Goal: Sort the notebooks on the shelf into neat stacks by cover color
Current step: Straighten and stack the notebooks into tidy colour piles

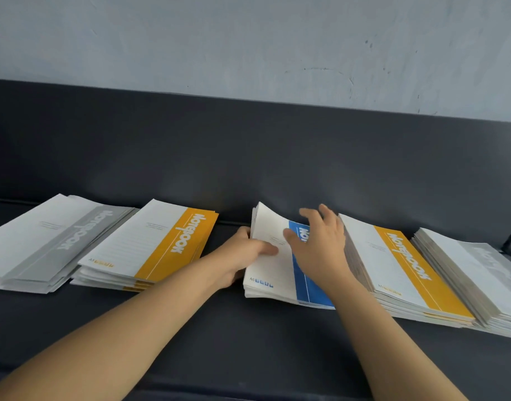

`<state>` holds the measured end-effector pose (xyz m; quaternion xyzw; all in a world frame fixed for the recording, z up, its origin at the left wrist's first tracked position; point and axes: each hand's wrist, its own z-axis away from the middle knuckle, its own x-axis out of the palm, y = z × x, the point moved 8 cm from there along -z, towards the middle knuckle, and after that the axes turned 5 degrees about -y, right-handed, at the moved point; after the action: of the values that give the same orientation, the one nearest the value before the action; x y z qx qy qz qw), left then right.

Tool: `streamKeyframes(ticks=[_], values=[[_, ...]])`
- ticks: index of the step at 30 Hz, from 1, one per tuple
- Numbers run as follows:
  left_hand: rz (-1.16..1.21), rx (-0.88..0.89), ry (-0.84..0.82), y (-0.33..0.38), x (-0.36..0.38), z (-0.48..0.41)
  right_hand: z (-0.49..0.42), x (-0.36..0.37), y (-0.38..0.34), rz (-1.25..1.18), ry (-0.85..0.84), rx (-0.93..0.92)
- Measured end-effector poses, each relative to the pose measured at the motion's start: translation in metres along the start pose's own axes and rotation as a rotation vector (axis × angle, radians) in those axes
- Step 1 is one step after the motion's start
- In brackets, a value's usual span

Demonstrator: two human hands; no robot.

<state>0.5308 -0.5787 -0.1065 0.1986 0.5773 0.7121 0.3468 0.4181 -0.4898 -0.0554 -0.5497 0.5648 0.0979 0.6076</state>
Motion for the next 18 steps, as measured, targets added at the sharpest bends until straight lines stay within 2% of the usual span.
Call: streamKeyframes(ticks=[5, 7, 10, 14, 18], values=[[-0.049, -0.031, -0.011, 0.001, 0.007, -0.001, -0.003, 0.015, 0.003, -0.018, -0.107, 0.025], [-0.238, 0.007, 0.038, 0.008, 0.002, 0.002, -0.003, 0.019, 0.004, -0.022, -0.136, 0.022], [-0.642, 0.102, 0.155, 0.028, -0.018, 0.015, -0.001, 0.018, 0.0, -0.059, -0.124, -0.018], [-0.835, 0.247, 0.318, 0.055, -0.062, 0.046, 0.009, 0.027, -0.018, -0.119, -0.182, -0.044], [-1.092, 0.207, 0.527, 0.066, -0.137, 0.072, 0.015, 0.051, -0.062, -0.274, -0.248, -0.084]])
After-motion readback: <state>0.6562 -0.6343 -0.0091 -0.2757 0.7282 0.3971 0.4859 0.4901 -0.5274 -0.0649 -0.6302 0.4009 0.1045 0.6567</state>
